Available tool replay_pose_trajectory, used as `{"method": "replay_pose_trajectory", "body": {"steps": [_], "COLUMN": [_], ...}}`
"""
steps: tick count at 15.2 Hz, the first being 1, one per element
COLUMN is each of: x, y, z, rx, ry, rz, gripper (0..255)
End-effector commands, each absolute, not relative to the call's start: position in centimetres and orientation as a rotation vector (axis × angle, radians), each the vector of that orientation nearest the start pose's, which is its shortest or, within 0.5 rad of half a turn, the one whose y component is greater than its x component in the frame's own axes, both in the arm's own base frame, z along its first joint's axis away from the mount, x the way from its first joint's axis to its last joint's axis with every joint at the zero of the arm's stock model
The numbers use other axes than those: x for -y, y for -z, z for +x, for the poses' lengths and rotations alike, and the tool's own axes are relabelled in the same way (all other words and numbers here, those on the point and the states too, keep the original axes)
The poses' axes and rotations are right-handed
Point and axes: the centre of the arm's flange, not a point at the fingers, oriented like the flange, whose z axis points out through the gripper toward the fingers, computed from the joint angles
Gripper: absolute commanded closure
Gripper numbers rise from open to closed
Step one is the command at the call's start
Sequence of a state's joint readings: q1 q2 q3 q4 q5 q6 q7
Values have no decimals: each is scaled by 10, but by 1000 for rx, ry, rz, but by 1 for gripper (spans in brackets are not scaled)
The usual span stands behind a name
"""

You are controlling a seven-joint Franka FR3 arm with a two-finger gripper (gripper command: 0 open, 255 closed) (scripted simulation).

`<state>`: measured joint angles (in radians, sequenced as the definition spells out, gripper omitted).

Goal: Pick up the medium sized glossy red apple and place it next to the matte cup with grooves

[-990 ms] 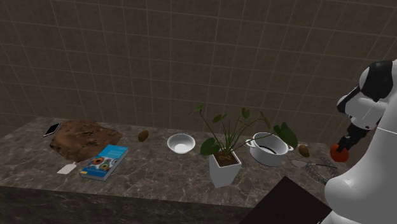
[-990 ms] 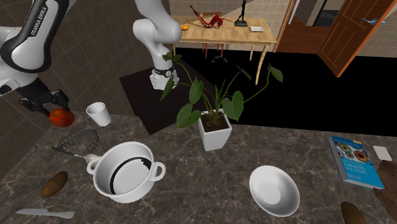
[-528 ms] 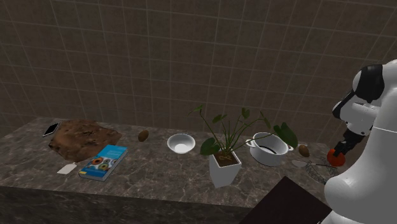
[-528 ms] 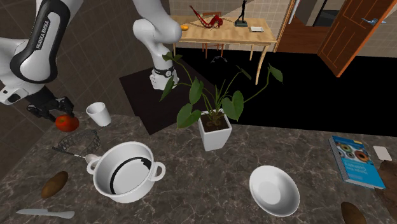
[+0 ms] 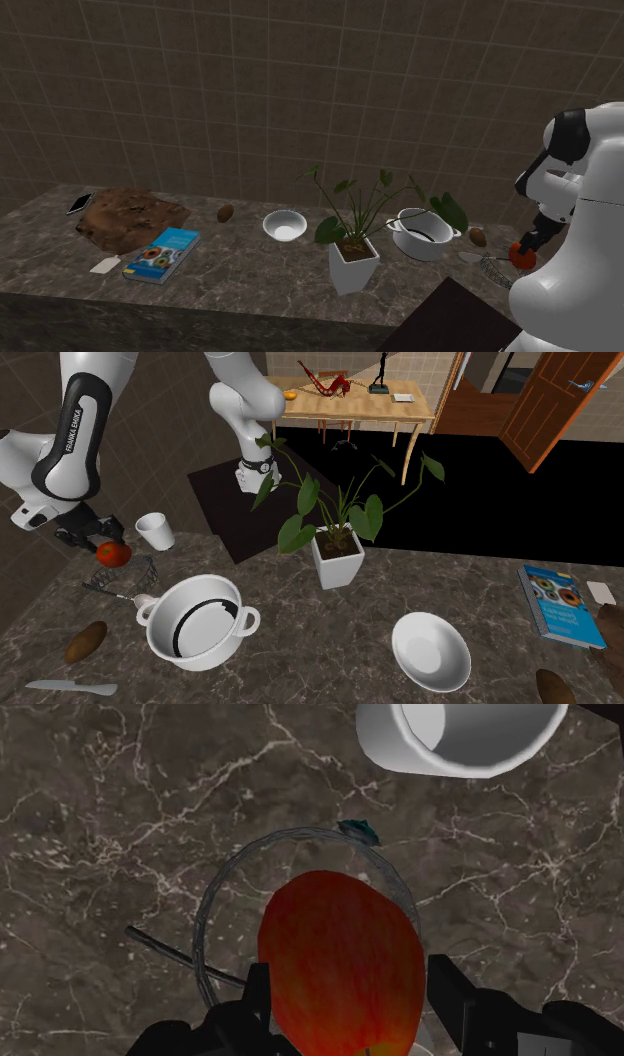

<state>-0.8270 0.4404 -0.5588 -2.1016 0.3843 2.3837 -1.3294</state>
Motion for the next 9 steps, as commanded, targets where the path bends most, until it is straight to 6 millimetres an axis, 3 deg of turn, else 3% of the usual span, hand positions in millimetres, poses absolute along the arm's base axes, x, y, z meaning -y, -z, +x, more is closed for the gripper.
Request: {"method": "replay_pose_trajectory", "body": {"steps": [1, 9], "x": [561, 561], "y": [-219, -177], "z": [110, 110], "rx": [-479, -479], "ry": [14, 14], "rz": [-3038, -3038], "gripper": [255, 255]}}
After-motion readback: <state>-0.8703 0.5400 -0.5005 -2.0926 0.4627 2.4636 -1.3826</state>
